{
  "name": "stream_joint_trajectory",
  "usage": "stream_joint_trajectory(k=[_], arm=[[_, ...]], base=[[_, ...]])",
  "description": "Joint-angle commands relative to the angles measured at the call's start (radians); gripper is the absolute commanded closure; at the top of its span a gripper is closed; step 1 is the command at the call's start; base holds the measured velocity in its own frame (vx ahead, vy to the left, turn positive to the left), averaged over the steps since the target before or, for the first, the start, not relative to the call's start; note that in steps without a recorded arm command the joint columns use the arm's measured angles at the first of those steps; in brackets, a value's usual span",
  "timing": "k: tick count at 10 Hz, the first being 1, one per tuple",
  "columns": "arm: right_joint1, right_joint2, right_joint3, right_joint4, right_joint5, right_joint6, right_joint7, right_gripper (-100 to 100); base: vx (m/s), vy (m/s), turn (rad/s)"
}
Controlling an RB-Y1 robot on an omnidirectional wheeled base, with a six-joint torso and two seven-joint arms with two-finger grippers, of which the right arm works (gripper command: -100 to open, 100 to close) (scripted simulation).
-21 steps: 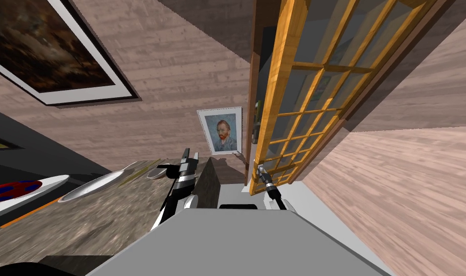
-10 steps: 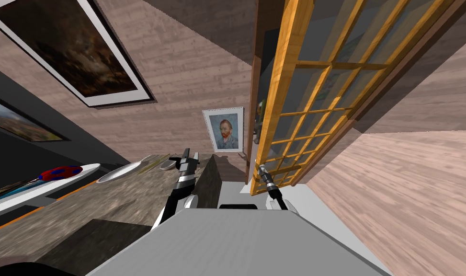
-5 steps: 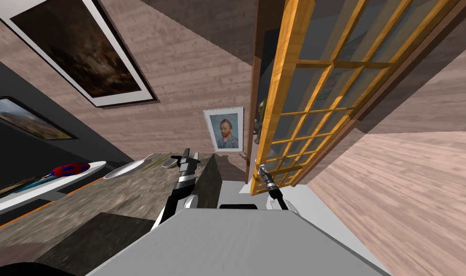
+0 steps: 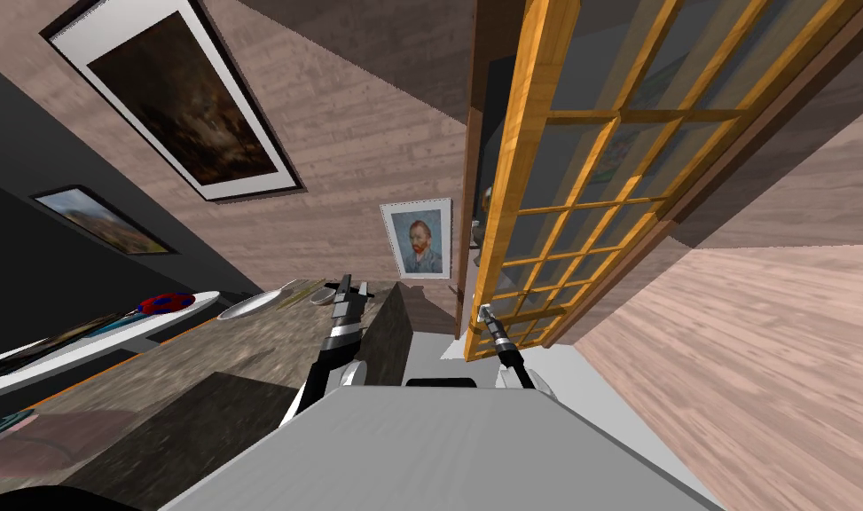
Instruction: Pull the door open
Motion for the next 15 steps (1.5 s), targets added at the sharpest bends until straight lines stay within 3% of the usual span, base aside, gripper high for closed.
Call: stream_joint_trajectory(k=[1, 6, 8, 12, 14, 15], arm=[[0.014, 0.017, 0.029, -0.011, 0.002, 0.009, -0.041, 100], [0.014, 0.005, 0.055, -0.008, -0.052, 0.006, -0.156, 100], [0.014, 0.005, 0.055, -0.008, -0.052, 0.006, -0.163, 100], [0.013, -0.009, 0.083, -0.006, -0.109, 0.003, -0.281, 100], [0.013, -0.009, 0.083, -0.006, -0.109, 0.003, -0.287, 100], [0.013, -0.013, 0.092, -0.005, -0.128, 0.002, -0.323, 100]], base=[[-0.028, -0.008, 0.042], [-0.032, -0.026, 0.059], [-0.021, -0.021, 0.016], [-0.046, -0.022, 0.078], [-0.026, -0.021, 0.009], [-0.031, -0.011, 0.089]])
